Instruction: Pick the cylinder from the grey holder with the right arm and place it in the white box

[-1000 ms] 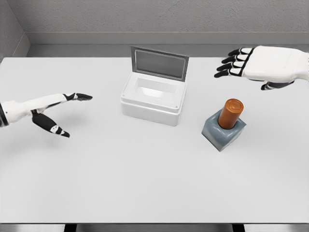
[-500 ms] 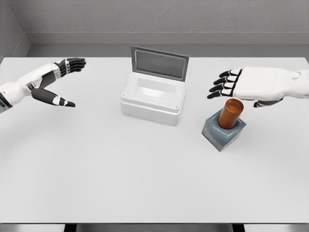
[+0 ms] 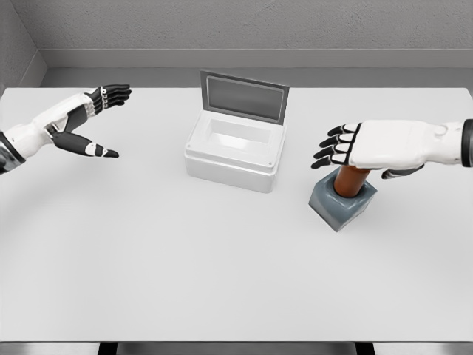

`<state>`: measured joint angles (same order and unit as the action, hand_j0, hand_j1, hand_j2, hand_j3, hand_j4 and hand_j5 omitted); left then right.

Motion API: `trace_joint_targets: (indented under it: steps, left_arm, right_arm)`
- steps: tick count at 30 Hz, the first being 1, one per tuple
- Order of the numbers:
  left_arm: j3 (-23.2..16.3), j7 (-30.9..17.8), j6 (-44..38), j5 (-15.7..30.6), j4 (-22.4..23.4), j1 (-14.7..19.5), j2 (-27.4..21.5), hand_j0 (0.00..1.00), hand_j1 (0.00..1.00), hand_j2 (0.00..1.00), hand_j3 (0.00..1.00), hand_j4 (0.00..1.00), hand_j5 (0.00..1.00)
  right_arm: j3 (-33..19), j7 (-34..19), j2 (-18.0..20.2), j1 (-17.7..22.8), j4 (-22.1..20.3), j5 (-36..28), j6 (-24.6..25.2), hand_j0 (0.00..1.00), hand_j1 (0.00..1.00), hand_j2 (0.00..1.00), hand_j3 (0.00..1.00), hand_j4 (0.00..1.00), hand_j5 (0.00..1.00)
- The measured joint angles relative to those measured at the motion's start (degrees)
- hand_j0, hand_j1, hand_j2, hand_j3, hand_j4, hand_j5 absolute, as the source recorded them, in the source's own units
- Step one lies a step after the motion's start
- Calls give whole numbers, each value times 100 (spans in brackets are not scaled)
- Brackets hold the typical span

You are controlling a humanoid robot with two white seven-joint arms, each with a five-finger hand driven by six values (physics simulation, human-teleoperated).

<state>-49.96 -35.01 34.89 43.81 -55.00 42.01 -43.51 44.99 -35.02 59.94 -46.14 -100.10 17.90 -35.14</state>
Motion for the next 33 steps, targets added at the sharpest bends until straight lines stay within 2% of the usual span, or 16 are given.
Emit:
trace_joint_targets:
  steps: [1, 2, 3, 6, 10, 14, 17, 22, 33]
  left_arm:
    - [8, 0, 3, -12, -11, -26, 2, 100, 100, 100, 100, 100, 100]
    - [129, 3, -9, -3, -29, -427, 19, 100, 100, 100, 100, 100, 100]
    - [381, -2, 17, -222, -50, -738, 67, 100, 100, 100, 100, 100, 100]
    - [983, 0, -7, -574, -116, -721, 169, 100, 100, 100, 100, 100, 100]
    - [1241, 0, -15, -732, -126, -703, 215, 100, 100, 100, 100, 100, 100]
    - [1288, 0, -9, -764, -134, -677, 219, 100, 100, 100, 100, 100, 100]
    - [1100, 0, 8, -762, -138, -413, 142, 100, 100, 100, 100, 100, 100]
    - [880, 0, 19, -752, -106, -396, 66, 100, 100, 100, 100, 100, 100]
    - [837, 0, 20, -725, 108, -281, 35, 100, 100, 100, 100, 100, 100]
  right_arm:
    - [28, 0, -4, 0, -1, 0, 0, 100, 100, 100, 100, 100, 100]
    - [50, 0, -7, 0, -3, 1, -1, 100, 100, 100, 100, 100, 100]
    - [67, 0, -9, 0, -5, 0, 0, 100, 100, 100, 100, 100, 100]
    - [112, 0, -18, 0, -8, 1, 0, 100, 100, 100, 100, 100, 100]
    - [137, 0, -29, 0, -4, 1, 0, 100, 100, 100, 100, 100, 100]
    - [153, 0, -36, 9, -2, 1, 0, 100, 100, 100, 100, 100, 100]
    - [200, 0, -33, 0, 4, 1, 1, 100, 100, 100, 100, 100, 100]
    - [214, 0, -63, 0, 85, 70, 0, 100, 100, 100, 100, 100, 100]
    - [225, 0, -139, 0, 152, 244, 0, 100, 100, 100, 100, 100, 100]
